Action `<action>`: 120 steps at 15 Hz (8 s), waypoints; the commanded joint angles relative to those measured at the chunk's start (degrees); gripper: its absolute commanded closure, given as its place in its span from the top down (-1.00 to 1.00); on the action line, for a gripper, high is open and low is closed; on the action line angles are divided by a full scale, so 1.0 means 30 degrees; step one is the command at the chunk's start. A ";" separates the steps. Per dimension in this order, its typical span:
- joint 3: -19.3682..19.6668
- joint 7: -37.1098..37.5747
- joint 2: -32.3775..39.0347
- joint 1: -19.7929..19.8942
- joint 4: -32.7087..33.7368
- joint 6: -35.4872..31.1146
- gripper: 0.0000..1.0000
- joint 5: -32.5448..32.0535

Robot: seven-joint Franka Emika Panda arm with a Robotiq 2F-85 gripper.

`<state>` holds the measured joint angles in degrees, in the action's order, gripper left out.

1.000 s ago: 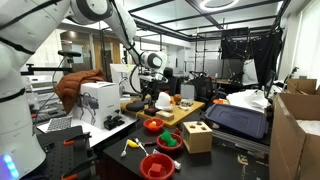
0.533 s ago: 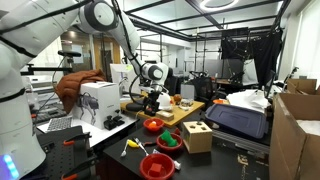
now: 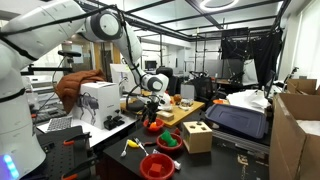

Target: Put the fork inside the red bowl

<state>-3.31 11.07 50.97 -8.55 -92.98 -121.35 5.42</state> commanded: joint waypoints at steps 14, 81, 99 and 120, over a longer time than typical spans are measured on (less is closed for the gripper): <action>0.0242 0.4630 -0.0334 0.0660 -0.2907 -0.0353 1.00 0.4654; -0.0364 1.3839 -0.2539 0.0717 -0.7491 -1.0253 -0.93 0.7851; -0.1172 0.5246 -0.3959 -0.1813 -0.2566 -0.4679 -0.93 0.1398; -0.1206 -0.3329 0.7182 -0.3350 1.4193 0.6974 -0.93 -0.2148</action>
<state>-6.74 3.26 68.31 -17.47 -58.13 -105.38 0.22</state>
